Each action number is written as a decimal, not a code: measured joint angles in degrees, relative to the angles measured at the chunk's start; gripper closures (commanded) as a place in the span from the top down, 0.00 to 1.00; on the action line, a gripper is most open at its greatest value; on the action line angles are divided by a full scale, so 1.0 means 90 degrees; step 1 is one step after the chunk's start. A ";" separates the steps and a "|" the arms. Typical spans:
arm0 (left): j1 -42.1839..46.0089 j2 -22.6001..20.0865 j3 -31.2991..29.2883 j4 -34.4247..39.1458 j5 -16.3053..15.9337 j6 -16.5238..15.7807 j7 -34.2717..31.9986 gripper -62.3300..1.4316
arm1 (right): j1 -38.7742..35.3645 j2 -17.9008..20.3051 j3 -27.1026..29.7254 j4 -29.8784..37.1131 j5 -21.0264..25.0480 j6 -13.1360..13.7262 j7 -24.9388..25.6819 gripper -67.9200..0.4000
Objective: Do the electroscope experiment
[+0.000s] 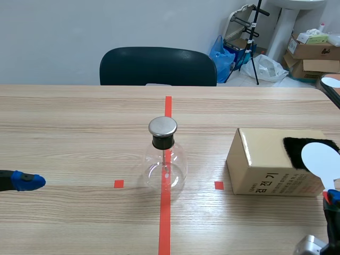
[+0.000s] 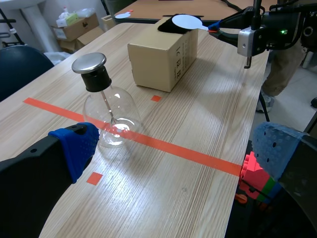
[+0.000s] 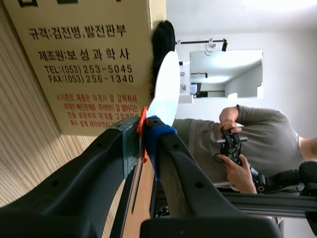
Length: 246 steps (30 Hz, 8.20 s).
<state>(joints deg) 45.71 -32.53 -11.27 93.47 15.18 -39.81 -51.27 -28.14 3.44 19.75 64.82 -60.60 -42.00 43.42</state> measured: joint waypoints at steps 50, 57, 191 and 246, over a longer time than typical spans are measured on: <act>-0.3232 0.0248 0.1766 -0.2169 -0.0549 0.0012 0.2159 0.05 | -0.0265 0.0848 -0.2684 0.2620 -0.1562 0.0053 -0.3915 0.02; -0.4393 0.0248 0.2686 -0.3240 -0.0775 0.0005 0.2147 0.05 | -0.0262 0.1054 -0.3463 0.2620 -0.1819 0.0053 -0.4495 0.02; -0.5697 0.1287 0.3291 -0.4877 -0.0862 0.0515 0.2577 0.07 | 0.0726 0.1824 -0.6084 0.2603 -0.2215 0.1243 -0.6596 0.02; -0.5697 0.1287 0.3291 -0.4877 -0.0862 0.0515 0.2579 0.07 | 0.0726 0.1824 -0.6084 0.2603 -0.2220 0.1243 -0.4966 0.02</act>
<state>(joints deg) -5.56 -20.95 18.35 49.58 7.42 -35.18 -28.05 -21.61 19.86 -35.00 88.25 -80.58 -30.81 -1.28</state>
